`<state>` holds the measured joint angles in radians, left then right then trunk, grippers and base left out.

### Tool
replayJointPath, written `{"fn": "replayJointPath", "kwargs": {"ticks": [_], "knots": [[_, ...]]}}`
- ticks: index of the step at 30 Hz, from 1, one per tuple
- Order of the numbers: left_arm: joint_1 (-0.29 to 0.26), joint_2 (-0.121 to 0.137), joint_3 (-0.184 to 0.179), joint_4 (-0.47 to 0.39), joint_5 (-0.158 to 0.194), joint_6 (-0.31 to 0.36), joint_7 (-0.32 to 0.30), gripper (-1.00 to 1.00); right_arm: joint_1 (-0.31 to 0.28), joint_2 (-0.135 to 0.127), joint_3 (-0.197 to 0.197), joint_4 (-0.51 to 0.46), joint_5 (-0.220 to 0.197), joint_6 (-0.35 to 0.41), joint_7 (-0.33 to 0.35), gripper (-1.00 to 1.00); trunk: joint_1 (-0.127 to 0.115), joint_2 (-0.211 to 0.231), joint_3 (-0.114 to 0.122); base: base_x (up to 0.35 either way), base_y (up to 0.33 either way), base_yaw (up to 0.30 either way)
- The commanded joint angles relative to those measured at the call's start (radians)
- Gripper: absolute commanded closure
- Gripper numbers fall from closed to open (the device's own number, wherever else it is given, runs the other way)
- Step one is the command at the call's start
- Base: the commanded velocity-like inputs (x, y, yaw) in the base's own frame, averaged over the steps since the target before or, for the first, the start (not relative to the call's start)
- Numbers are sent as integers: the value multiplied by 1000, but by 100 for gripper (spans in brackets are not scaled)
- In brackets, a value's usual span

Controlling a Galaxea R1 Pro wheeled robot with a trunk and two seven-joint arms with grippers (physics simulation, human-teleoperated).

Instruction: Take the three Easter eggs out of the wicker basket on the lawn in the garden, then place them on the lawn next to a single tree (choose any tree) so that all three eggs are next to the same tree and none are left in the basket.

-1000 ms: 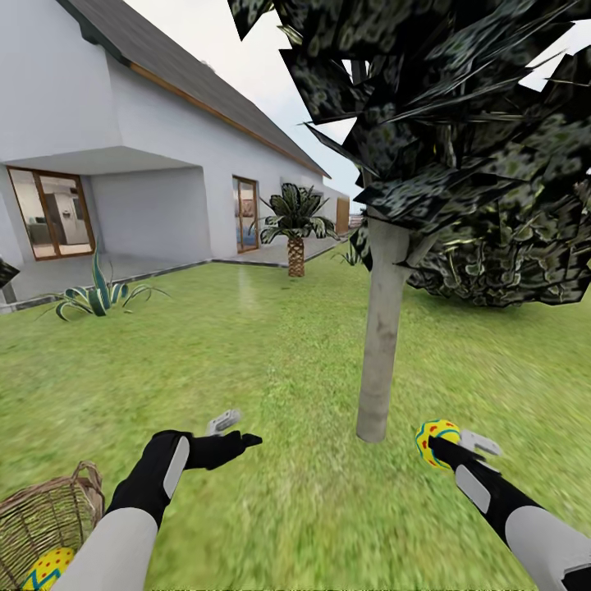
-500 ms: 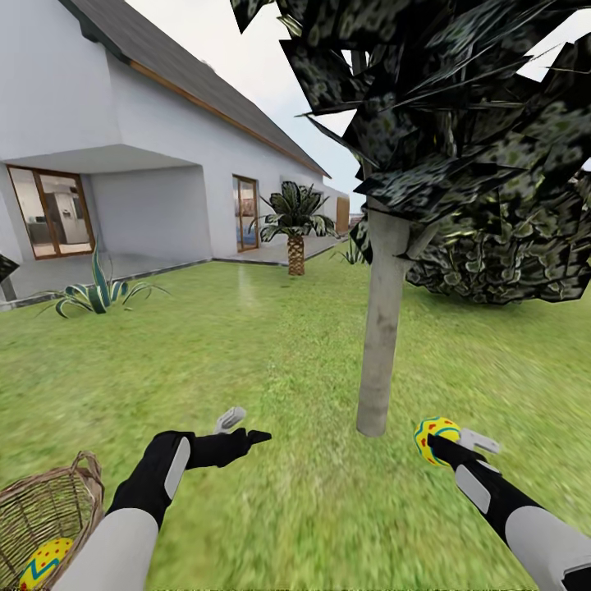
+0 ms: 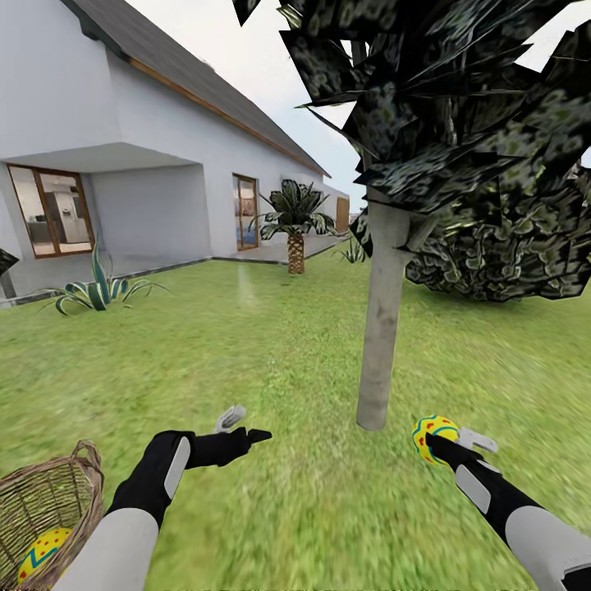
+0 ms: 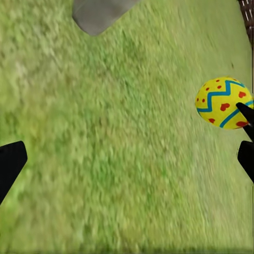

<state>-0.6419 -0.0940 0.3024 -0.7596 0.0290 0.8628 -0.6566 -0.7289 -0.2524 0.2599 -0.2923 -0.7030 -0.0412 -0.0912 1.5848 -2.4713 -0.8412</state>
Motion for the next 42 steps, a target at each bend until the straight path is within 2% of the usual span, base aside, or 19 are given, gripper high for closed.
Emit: {"fn": "replayJointPath", "kwargs": {"ticks": [1, 3, 6, 24, 30, 42], "knots": [[-1, -1, 4, -1, 3, 8, -23, -100, -1, -1, 9, -1, -10, -3, -4, 100, 4, -8, -4, 0, 0, 0], [-1, -1, 3, -1, 0, 7, -87, -100, -1, -1, 7, -1, -11, -3, -4, 100, 11, -22, -11, 0, 0, 0], [-1, 0, 0, -1, -1, 7, -120, -100, -1, -1, 6, -1, -12, -3, -4, 100, 16, -29, -21, 0, 0, 0], [1, -1, 3, -1, 2, -2, -127, -100, 0, -2, 0, 1, -12, -6, -4, 100, 24, -33, -91, 0, 0, 0], [1, -1, 3, -1, 0, -2, -170, -100, 0, -1, 1, 1, -12, -6, -4, 100, 27, -35, -114, 0, 0, 0], [1, -1, 1, -1, 0, -1, -176, -100, 0, -1, 1, 2, -12, -6, -5, 100, 32, -38, -161, 0, 0, 0]]}}
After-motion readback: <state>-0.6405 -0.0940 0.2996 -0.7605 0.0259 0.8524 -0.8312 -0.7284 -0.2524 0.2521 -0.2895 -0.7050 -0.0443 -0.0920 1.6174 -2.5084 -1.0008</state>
